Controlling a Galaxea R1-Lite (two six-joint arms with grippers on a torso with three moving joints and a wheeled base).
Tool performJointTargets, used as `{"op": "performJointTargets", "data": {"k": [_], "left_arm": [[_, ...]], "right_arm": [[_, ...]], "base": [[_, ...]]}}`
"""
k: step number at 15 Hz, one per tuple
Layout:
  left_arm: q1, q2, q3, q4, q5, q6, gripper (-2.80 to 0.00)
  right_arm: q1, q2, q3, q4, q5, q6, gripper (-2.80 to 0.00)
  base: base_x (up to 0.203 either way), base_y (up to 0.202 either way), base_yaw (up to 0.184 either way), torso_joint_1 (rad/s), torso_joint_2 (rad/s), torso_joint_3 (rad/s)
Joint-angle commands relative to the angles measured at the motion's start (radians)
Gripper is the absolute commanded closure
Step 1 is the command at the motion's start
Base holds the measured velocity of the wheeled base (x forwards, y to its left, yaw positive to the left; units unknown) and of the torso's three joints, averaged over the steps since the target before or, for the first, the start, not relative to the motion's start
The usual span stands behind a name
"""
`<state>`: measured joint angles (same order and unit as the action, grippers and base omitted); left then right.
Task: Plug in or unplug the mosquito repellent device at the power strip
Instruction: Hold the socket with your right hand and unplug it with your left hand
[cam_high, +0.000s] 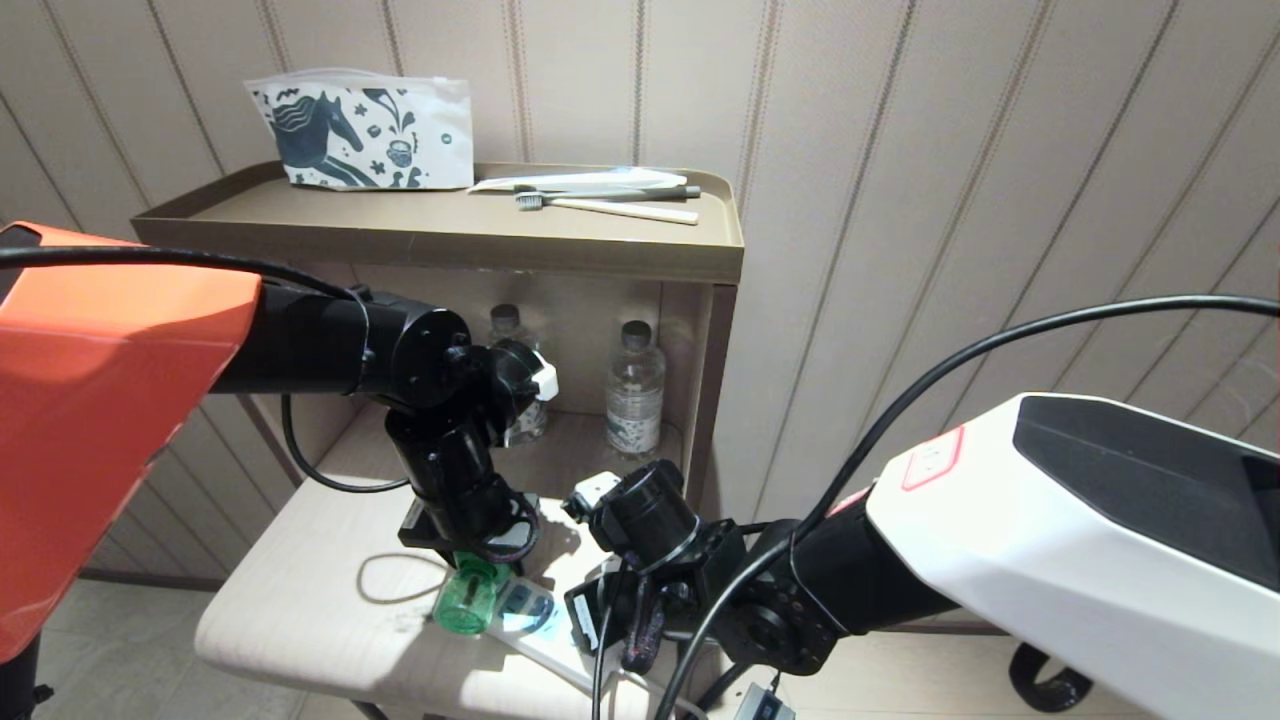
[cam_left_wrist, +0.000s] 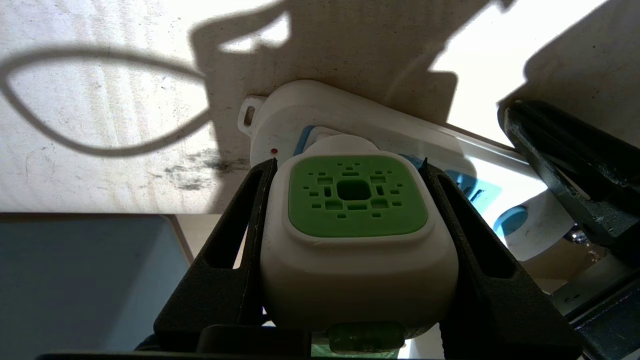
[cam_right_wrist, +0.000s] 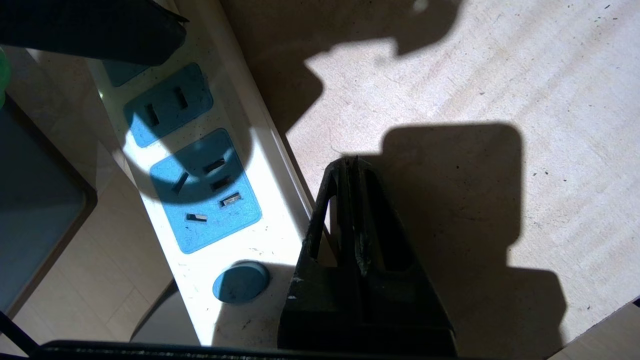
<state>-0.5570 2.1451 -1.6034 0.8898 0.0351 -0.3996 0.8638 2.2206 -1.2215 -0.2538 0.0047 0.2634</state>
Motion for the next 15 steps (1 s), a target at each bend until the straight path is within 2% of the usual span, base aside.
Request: {"op": "performJointTargets", "data": {"k": [1, 8, 12, 14, 15], "left_arm": [[0.0, 0.001, 0.001, 0.006, 0.002, -0.003, 0.0], [0.002, 0.014, -0.031, 0.002, -0.001, -0.011, 0.0], [0.007, 0.023, -0.059, 0.0, -0.001, -0.032, 0.0], [0.011, 0.047, -0.119, 0.004, 0.003, -0.077, 0.0], [0.011, 0.047, -0.119, 0.005, 0.003, -0.078, 0.0]], "right_arm": [[0.0, 0.0, 0.001, 0.002, 0.0, 0.002, 0.0], [-0.081, -0.191, -0.035, 0.003, 0.0, 0.009, 0.0], [-0.077, -0.242, -0.019, 0.01, 0.006, 0.011, 0.0], [-0.049, -0.231, -0.003, 0.008, 0.006, 0.01, 0.0], [-0.049, -0.231, -0.003, 0.008, 0.006, 0.01, 0.0]], "base": [[0.0, 0.0, 0.0, 0.0, 0.0, 0.0], [0.0, 0.0, 0.0, 0.0, 0.0, 0.0], [0.0, 0.0, 0.0, 0.0, 0.0, 0.0], [0.0, 0.0, 0.0, 0.0, 0.0, 0.0], [0.0, 0.0, 0.0, 0.0, 0.0, 0.0]]}}
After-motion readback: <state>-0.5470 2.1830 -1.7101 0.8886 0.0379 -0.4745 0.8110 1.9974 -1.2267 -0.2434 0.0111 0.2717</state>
